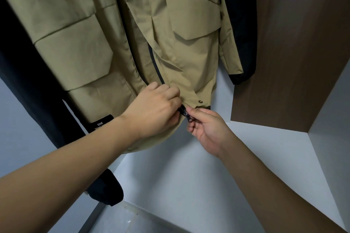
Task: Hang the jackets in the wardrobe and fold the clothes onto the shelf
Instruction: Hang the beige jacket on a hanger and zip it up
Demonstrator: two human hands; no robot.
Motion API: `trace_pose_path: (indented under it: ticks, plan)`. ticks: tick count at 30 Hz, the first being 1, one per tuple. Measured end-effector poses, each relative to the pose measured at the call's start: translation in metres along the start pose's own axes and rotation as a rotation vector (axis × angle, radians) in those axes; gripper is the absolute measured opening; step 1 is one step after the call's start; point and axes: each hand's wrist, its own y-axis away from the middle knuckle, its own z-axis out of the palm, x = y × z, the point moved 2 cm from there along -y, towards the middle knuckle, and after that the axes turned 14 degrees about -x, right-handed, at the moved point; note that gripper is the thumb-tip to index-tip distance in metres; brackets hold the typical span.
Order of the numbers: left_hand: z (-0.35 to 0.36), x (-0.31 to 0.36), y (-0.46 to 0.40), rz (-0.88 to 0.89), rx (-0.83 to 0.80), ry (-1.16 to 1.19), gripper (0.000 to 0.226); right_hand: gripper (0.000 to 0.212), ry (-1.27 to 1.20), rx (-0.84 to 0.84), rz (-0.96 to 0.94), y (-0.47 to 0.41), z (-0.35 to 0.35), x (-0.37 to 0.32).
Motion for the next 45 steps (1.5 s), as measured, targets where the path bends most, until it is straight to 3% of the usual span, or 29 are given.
trace_pose_path:
  ticks: [4,7,13,17,26,30,33,38,42,45]
  plan:
    - [0.01,-0.008,-0.002,-0.03,-0.051,0.15,0.035,0.031,0.022,-0.012,-0.006,-0.002,0.002,0.001]
    - [0.018,-0.015,-0.004,-0.008,-0.103,0.125,0.039,0.029,0.193,-0.002,0.004,-0.004,0.002,0.005]
    - [0.026,-0.033,-0.007,0.0,-0.208,0.288,0.023,0.024,0.502,-0.068,0.047,-0.004,0.003,0.007]
    - [0.024,-0.035,-0.01,0.031,-0.214,0.367,0.017,0.026,0.562,-0.029,-0.012,-0.006,0.004,0.007]
    - [0.031,-0.033,-0.012,0.038,-0.144,-0.107,0.02,0.022,0.598,0.016,-0.058,-0.006,0.007,0.022]
    - [0.027,-0.031,-0.013,0.01,-0.124,-0.077,0.013,0.017,0.562,-0.03,-0.037,-0.007,0.005,0.021]
    - [0.025,-0.034,-0.012,0.028,-0.122,-0.02,0.013,0.028,0.541,-0.064,-0.012,-0.008,0.004,0.016]
    - [0.024,-0.029,-0.012,0.001,-0.117,-0.023,0.01,0.02,0.496,-0.006,-0.071,-0.011,0.005,0.016]
    - [0.026,-0.023,-0.014,-0.007,-0.18,-0.079,0.004,0.023,0.593,0.086,-0.134,-0.009,0.003,0.022]
    - [0.027,-0.022,-0.015,-0.027,-0.237,-0.159,0.021,0.018,0.657,0.146,-0.157,-0.008,0.003,0.027]
